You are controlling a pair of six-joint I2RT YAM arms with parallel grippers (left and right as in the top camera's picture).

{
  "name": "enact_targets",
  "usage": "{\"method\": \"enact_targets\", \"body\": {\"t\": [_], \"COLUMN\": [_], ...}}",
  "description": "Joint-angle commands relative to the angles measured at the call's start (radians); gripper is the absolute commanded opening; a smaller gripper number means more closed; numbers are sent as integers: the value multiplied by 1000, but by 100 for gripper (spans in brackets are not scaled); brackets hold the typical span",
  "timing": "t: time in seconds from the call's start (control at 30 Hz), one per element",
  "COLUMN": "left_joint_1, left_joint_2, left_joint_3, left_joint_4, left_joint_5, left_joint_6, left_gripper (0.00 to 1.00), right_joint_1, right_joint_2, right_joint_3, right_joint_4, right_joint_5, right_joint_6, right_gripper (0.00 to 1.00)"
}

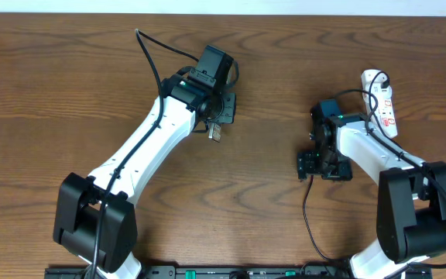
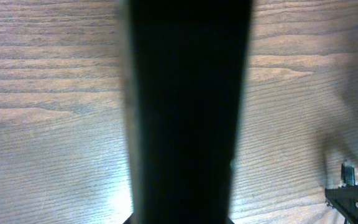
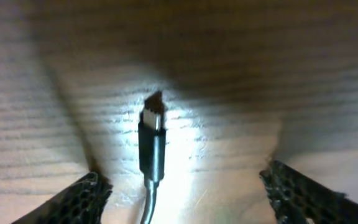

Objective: Plug charger to phone and switch on socket

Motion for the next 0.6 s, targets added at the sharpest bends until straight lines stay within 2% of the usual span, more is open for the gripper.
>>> {"method": "enact_targets", "body": {"t": [0.0,0.07,0.13,0.27,0.33,0.43,0.57], "left_joint_1": [-1,-1,-1,0,0,0,0], "left_joint_2": [4,4,4,4,4,4,4], "left_joint_3": [14,14,14,14,14,14,14], "left_joint_4": [-3,-3,-3,-3,-3,-3,-3], "left_joint_5": [-12,-12,-12,-12,-12,-12,-12], "left_joint_6": [17,17,17,17,17,17,17], "left_gripper": [7,8,7,8,8,7,7], "right_joint_1": [5,19,41,87,108,126,126], "right_joint_2": [20,20,20,20,20,20,20], "right_joint_3": [11,11,11,11,10,-1,-31], "right_joint_4": [-27,-40,-43,-41,-31,0,18], "right_joint_5": [-17,-18,-17,-1,24,36,51], "right_joint_6": [93,128,149,215,235,246,289], "right_gripper": [64,49,40,31,21,14,12]}}
